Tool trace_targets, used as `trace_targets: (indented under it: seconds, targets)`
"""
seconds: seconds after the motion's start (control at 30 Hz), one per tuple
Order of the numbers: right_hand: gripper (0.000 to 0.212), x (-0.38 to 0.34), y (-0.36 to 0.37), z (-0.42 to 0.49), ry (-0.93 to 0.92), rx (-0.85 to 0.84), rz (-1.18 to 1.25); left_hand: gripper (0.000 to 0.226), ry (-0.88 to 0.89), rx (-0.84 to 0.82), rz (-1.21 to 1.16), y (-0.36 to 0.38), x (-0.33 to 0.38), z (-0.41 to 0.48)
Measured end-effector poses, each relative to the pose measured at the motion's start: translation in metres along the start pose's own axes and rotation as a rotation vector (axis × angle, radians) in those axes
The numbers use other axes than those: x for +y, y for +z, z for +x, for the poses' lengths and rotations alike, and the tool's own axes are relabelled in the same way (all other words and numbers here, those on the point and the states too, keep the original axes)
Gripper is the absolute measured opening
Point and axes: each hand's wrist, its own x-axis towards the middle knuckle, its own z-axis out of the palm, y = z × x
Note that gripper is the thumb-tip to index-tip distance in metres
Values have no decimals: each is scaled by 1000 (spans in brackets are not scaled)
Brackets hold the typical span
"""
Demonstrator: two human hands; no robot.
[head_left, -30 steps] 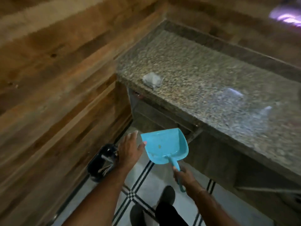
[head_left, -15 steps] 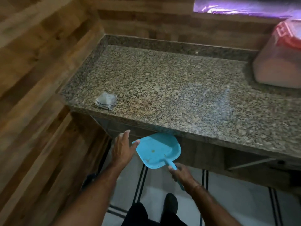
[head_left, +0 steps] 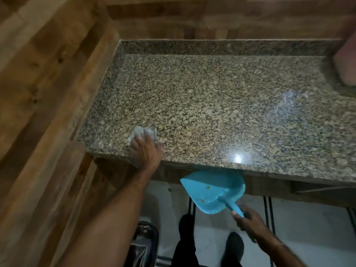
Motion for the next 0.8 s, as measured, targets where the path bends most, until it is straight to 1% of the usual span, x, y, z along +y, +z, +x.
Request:
trace_targets:
  seconds: [0.1, 0.17, 0.23, 0.27, 0.33, 0.4, 0.5, 0.53, 0.6, 0.67, 0.73, 0.8]
  targets:
    - [10, -4, 12, 5, 13, 2, 4, 71, -13, -43, 15, 8, -12, 36]
    - [11, -3, 20, 8, 30, 8, 13, 60, 43, -22, 38, 14, -17, 46]
    - [11, -1, 26, 8, 50, 20, 28, 50, 80, -20, -1, 20, -18, 48]
    - [11, 0, 27, 8, 59, 27, 39, 49, 81, -32, -38, 22, -16, 48]
    - [13, 1, 28, 8, 69, 35, 47, 48, 64, -45, -126, 22, -11, 48]
    - [14, 3, 29, 9, 70, 28, 49, 47, 37, -19, -204, 20, -9, 48]
    - [14, 4, 28, 8, 66, 19, 77, 53, -26, -2, -156, 23, -4, 41]
    - [13, 5, 26, 7, 65, 21, 95, 57, -13, 0, -143, 26, 3, 34]
    - [13, 9, 20, 3, 59, 27, 119, 60, 97, -12, -152, 34, 28, 15]
    - [13, 16, 14, 1, 54, 23, 132, 60, 261, -69, -174, 42, 65, -10]
    - [12, 24, 4, -2, 31, 15, 135, 49, 356, -159, -264, 45, 110, -28]
    - [9, 34, -7, -7, 20, 25, 126, 36, 384, -231, -396, 41, 145, -35]
